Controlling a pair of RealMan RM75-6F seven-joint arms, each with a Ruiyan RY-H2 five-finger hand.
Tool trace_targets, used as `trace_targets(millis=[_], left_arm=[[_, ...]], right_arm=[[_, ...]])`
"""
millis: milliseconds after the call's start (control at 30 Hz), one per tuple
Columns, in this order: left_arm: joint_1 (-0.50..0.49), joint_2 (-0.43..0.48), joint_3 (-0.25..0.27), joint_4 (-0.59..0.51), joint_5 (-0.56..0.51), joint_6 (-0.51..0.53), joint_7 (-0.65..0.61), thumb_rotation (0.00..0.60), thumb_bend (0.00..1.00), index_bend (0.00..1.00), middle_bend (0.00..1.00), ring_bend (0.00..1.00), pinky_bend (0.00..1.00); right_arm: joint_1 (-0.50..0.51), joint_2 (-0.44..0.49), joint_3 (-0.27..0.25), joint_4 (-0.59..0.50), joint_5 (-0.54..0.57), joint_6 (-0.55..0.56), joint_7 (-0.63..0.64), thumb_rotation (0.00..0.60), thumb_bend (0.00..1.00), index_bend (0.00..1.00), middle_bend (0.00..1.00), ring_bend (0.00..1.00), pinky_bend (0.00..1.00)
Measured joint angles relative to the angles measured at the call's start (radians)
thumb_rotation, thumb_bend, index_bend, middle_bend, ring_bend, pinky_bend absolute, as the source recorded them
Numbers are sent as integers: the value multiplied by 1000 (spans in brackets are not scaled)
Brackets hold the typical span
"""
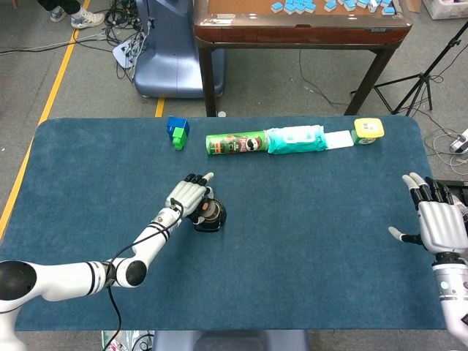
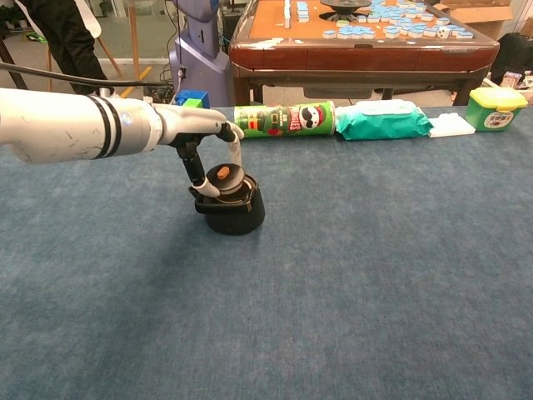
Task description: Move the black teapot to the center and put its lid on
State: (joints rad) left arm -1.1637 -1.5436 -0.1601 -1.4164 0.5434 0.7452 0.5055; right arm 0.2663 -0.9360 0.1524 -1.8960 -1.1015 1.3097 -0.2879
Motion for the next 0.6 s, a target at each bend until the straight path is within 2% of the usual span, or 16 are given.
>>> trace_targets(millis=[133, 367, 600], left_arm=[[-7, -2, 7, 3, -11, -1, 3, 600, 255, 396, 0, 0, 0], [-16, -2, 12, 5, -28, -4, -1, 600, 253, 212, 0, 0, 0], [-22, 1, 16, 7, -39, -13, -11, 600, 253, 129, 0, 0, 0]], right_arm=[[1, -2, 2, 1, 1, -2, 1, 600, 95, 87, 102, 0, 0], [-2, -2, 5, 1, 1, 2, 5, 600, 95, 88, 102, 0, 0], [-4, -3, 8, 4, 1, 6, 9, 600, 95, 88, 102, 0, 0]])
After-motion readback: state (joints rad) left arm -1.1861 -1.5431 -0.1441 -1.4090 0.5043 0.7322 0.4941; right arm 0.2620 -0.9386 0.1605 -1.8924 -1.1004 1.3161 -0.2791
